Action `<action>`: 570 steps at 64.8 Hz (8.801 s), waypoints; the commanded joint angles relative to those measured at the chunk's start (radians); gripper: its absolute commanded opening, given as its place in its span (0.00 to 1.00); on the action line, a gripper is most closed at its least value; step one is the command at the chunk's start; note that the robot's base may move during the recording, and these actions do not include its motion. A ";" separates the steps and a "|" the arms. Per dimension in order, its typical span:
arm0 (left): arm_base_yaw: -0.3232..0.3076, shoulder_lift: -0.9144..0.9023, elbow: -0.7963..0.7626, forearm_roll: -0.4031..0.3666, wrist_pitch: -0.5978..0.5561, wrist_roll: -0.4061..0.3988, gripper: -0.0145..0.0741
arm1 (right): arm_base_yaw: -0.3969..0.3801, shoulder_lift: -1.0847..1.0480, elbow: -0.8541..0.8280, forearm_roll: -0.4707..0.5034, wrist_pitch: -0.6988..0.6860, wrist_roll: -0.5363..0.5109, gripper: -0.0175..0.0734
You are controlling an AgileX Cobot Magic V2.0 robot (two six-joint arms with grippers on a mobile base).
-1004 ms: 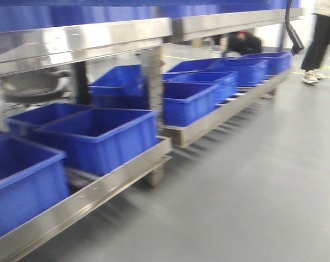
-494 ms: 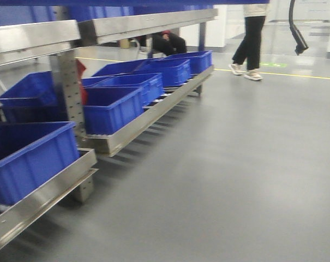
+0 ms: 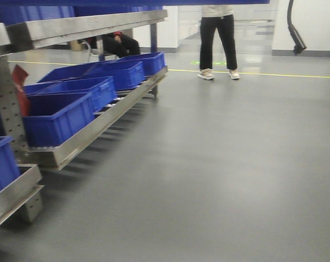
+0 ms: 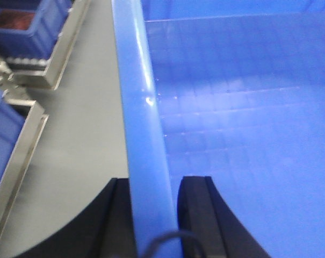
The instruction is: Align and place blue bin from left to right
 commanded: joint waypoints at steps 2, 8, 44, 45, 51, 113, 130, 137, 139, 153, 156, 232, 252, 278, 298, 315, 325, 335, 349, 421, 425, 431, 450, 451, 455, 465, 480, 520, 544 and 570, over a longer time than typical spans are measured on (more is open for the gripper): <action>-0.005 -0.024 -0.015 0.000 -0.080 0.003 0.04 | 0.001 -0.029 -0.024 -0.014 -0.094 -0.026 0.03; -0.005 -0.024 -0.015 0.000 -0.080 0.003 0.04 | 0.001 -0.029 -0.024 -0.014 -0.094 -0.026 0.03; -0.005 -0.024 -0.015 0.000 -0.080 0.003 0.04 | 0.001 -0.029 -0.024 -0.014 -0.094 -0.026 0.03; -0.005 -0.024 -0.015 0.000 -0.080 0.003 0.04 | 0.001 -0.029 -0.024 -0.014 -0.094 -0.026 0.03; -0.005 -0.024 -0.015 0.000 -0.080 0.003 0.04 | 0.001 -0.029 -0.024 -0.014 -0.094 -0.026 0.03; -0.005 -0.024 -0.015 0.000 -0.080 0.003 0.04 | 0.001 -0.029 -0.024 -0.014 -0.094 -0.026 0.03; -0.005 -0.024 -0.015 0.000 -0.080 0.003 0.04 | 0.001 -0.029 -0.024 -0.014 -0.094 -0.026 0.03; -0.005 -0.024 -0.015 0.000 -0.080 0.003 0.04 | 0.001 -0.029 -0.024 -0.014 -0.094 -0.026 0.03; -0.005 -0.024 -0.015 0.000 -0.080 0.003 0.04 | 0.001 -0.029 -0.024 -0.014 -0.094 -0.026 0.03; -0.005 -0.024 -0.015 0.000 -0.080 0.003 0.04 | 0.001 -0.029 -0.024 -0.014 -0.094 -0.026 0.03; -0.005 -0.024 -0.015 0.000 -0.080 0.003 0.04 | 0.001 -0.029 -0.024 -0.014 -0.094 -0.026 0.03; -0.005 -0.024 -0.015 0.000 -0.083 0.003 0.04 | 0.001 -0.029 -0.024 -0.014 -0.102 -0.026 0.03; -0.005 -0.024 -0.015 0.000 -0.085 0.003 0.04 | 0.001 -0.029 -0.024 -0.014 -0.102 -0.026 0.03; -0.005 -0.024 -0.015 0.000 -0.085 0.003 0.04 | 0.001 -0.029 -0.024 -0.014 -0.102 -0.026 0.03; -0.005 -0.024 -0.015 0.005 -0.085 0.003 0.04 | 0.001 -0.028 -0.024 -0.014 -0.130 -0.026 0.03; -0.005 -0.024 -0.015 0.005 -0.085 0.003 0.04 | 0.001 -0.026 -0.024 -0.014 -0.184 -0.026 0.03; -0.005 -0.024 -0.015 0.005 -0.085 0.003 0.04 | 0.001 -0.026 -0.024 -0.014 -0.193 -0.026 0.03; -0.005 -0.022 -0.015 0.005 -0.085 0.003 0.04 | 0.001 -0.026 -0.024 -0.014 -0.199 -0.026 0.03; -0.005 -0.012 -0.015 0.005 -0.116 0.003 0.04 | 0.001 -0.026 -0.024 -0.014 -0.199 -0.026 0.03; -0.005 0.039 -0.015 0.005 -0.490 0.003 0.04 | 0.001 -0.026 -0.024 -0.014 -0.199 -0.026 0.03; -0.005 0.039 -0.015 0.005 -0.490 0.003 0.04 | 0.001 -0.026 -0.024 -0.014 -0.199 -0.026 0.03; -0.005 0.039 -0.015 0.005 -0.490 0.003 0.04 | 0.001 -0.026 -0.024 -0.014 -0.199 -0.026 0.03; -0.005 0.039 -0.015 0.005 -0.490 0.003 0.04 | 0.001 -0.026 -0.024 -0.014 -0.199 -0.026 0.03; -0.005 0.039 -0.015 0.005 -0.490 0.003 0.04 | 0.001 -0.026 -0.024 -0.014 -0.199 -0.026 0.03; -0.005 0.039 -0.015 0.005 -0.490 0.003 0.04 | 0.001 -0.026 -0.024 -0.014 -0.199 -0.026 0.03; -0.005 0.039 -0.015 0.005 -0.490 0.003 0.04 | 0.001 -0.026 -0.024 -0.014 -0.199 -0.026 0.03; -0.005 0.039 -0.015 0.005 -0.490 0.003 0.04 | 0.001 -0.026 -0.024 -0.014 -0.199 -0.026 0.03; -0.005 0.039 -0.015 0.005 -0.490 0.003 0.04 | 0.001 -0.026 -0.024 -0.014 -0.199 -0.026 0.03; -0.005 0.039 -0.015 0.005 -0.490 0.003 0.04 | 0.001 -0.026 -0.024 -0.014 -0.199 -0.026 0.03; -0.005 0.039 -0.015 0.005 -0.490 0.003 0.04 | 0.001 -0.026 -0.024 -0.014 -0.199 -0.026 0.03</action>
